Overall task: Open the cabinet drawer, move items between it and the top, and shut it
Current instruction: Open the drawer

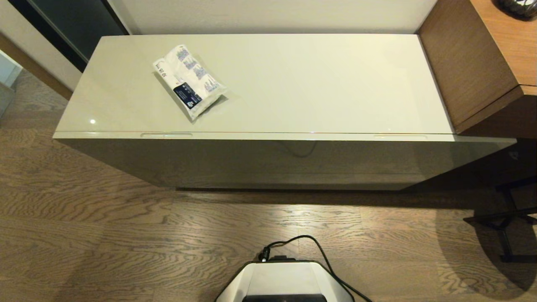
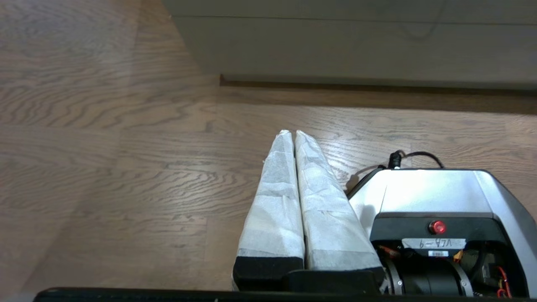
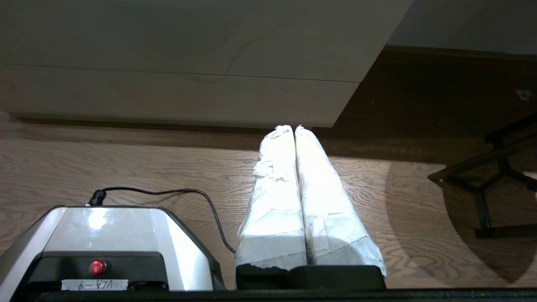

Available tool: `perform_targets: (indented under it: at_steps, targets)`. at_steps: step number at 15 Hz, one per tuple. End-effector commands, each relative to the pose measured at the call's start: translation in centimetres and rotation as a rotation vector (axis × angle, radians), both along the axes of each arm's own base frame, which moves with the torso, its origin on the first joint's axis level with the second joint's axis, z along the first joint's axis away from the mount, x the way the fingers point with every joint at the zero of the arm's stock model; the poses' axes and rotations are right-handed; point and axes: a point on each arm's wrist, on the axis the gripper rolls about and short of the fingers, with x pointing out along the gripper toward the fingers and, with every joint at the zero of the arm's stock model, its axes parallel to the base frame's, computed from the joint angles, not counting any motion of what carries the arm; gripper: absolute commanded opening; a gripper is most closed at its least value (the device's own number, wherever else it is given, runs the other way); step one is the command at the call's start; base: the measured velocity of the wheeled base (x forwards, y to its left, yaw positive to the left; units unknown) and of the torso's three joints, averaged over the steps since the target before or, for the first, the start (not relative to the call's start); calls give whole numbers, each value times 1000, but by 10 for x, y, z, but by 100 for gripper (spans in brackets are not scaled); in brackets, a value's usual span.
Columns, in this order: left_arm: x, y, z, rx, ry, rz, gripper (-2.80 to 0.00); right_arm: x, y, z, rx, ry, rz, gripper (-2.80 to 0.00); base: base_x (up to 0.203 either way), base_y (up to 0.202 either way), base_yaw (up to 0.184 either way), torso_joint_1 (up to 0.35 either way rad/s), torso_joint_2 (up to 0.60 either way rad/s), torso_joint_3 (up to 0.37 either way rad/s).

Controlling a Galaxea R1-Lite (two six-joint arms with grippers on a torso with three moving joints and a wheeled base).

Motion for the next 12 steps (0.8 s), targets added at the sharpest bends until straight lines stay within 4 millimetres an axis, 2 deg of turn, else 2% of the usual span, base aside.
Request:
perform_targets:
  at_steps: [1,4,5,7,10,12]
  targets:
    - [-1,0,3,7,11,4,-280,-1,0,0,-1,-12,0,-280,0,0,0,0,0,0]
    - [-8,0,42,19,69,13,-280,-1,0,0,-1,-12,0,-280,0,0,0,0,0,0]
    - [-8,0,46,21,114,14,-280,-1,0,0,-1,-12,0,-280,0,0,0,0,0,0]
    - [-8,1,43,23,117,30,-280,-1,0,0,-1,-12,0,-280,0,0,0,0,0,0]
    - [-11,4,11,66,92,165,-280,-1,0,0,-1,-12,0,-280,0,0,0,0,0,0]
    - [-11,3,10,65,108,122,-280,-1,0,0,-1,-12,0,-280,0,0,0,0,0,0]
